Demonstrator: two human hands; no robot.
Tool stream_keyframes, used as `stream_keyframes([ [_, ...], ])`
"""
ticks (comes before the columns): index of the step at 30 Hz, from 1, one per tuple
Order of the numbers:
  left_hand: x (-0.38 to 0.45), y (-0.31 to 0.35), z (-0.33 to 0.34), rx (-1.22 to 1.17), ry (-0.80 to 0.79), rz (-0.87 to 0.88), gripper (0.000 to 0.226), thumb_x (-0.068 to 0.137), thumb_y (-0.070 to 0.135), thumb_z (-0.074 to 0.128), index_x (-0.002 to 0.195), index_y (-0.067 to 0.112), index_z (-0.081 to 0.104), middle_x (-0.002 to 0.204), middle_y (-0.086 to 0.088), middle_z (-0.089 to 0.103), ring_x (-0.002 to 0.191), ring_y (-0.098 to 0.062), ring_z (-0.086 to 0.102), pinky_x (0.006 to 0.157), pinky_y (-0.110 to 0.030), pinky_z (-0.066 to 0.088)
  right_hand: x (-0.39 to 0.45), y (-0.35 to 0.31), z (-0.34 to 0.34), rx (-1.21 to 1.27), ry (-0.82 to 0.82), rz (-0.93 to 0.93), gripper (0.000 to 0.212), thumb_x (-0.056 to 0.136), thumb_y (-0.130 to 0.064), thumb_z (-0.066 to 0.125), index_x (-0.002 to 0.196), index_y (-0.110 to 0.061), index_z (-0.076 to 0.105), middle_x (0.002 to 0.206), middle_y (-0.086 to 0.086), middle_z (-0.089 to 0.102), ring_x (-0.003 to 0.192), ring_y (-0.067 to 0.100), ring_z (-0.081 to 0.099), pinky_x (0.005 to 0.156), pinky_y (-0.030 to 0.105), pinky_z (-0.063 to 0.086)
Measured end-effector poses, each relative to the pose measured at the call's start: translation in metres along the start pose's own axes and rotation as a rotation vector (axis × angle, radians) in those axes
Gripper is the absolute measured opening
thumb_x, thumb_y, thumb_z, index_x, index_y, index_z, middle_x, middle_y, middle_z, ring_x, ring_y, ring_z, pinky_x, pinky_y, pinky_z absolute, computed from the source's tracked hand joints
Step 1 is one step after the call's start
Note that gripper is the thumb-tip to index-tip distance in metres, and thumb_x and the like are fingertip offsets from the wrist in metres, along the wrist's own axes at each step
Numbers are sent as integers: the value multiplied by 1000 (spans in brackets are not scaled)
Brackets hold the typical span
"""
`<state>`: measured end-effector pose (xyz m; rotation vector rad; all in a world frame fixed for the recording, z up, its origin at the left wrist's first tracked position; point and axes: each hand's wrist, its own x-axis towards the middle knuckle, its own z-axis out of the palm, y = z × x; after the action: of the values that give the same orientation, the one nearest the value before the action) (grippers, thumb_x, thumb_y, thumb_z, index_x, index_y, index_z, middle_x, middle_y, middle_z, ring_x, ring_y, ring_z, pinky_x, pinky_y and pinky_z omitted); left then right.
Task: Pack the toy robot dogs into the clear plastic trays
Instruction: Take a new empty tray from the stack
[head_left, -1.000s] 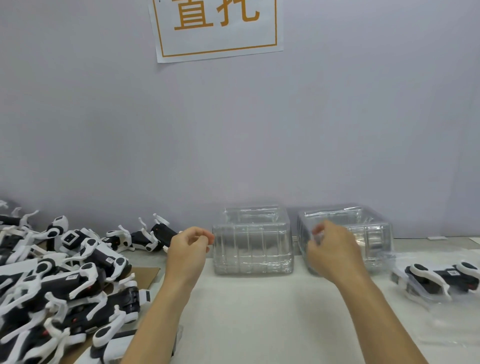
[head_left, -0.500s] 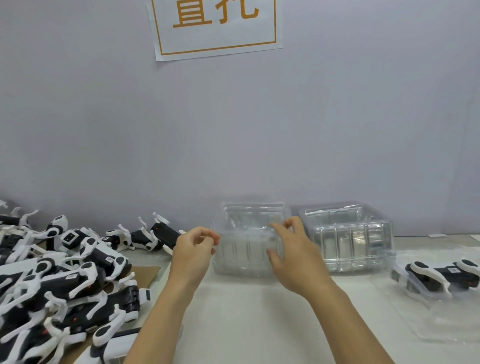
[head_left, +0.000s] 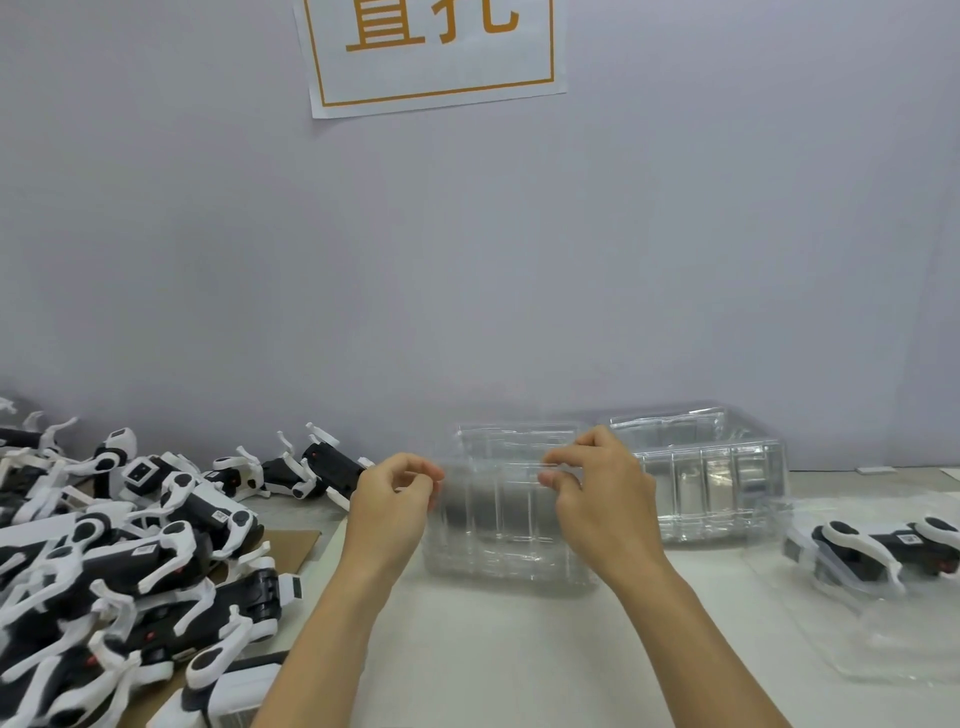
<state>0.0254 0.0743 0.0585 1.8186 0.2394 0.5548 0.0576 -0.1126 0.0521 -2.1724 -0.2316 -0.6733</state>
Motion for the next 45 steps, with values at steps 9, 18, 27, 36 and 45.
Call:
stream_keyframes([
  [9, 3, -13, 2, -15, 61, -133, 50, 87, 41, 73, 123, 27, 42, 132, -4, 43, 109, -18, 48, 86, -30, 38, 5, -14, -15, 122, 117, 171, 22, 90, -23, 68, 74, -38, 65, 87, -18, 52, 78, -7, 48, 88, 32, 35],
  [18, -10, 11, 19, -549, -187, -335, 90, 54, 54, 84, 127, 7, 61, 82, -7, 67, 72, -16, 64, 70, -35, 55, 2, -27, -5, 619, 205, 497, 11, 88, -23, 72, 80, -28, 76, 65, -16, 70, 70, 16, 69, 84, 41, 55],
  [27, 1, -5, 8, -592, -19, -231, 104, 49, 27, 93, 138, 3, 45, 126, -13, 66, 109, -24, 68, 96, -44, 53, 1, -28, -12, 380, -288, 246, 12, 88, -34, 70, 81, -24, 67, 74, -7, 61, 56, 8, 54, 46, 25, 47],
  [36, -4, -6, 19, -536, -44, -139, 107, 57, 27, 95, 145, 5, 38, 129, -11, 63, 117, -26, 62, 111, -46, 43, 6, -25, -17, 166, -106, 103, 18, 85, -33, 74, 69, -32, 67, 69, -16, 66, 73, -4, 59, 64, 17, 43],
  [45, -2, -7, 17, -607, -33, -233, 69, 83, -1, 75, 142, -3, 41, 115, -16, 70, 97, -22, 72, 90, -34, 53, 7, -28, -19, 196, -74, 140, 22, 85, -28, 75, 66, -32, 66, 68, -17, 65, 73, -2, 60, 64, 18, 43],
])
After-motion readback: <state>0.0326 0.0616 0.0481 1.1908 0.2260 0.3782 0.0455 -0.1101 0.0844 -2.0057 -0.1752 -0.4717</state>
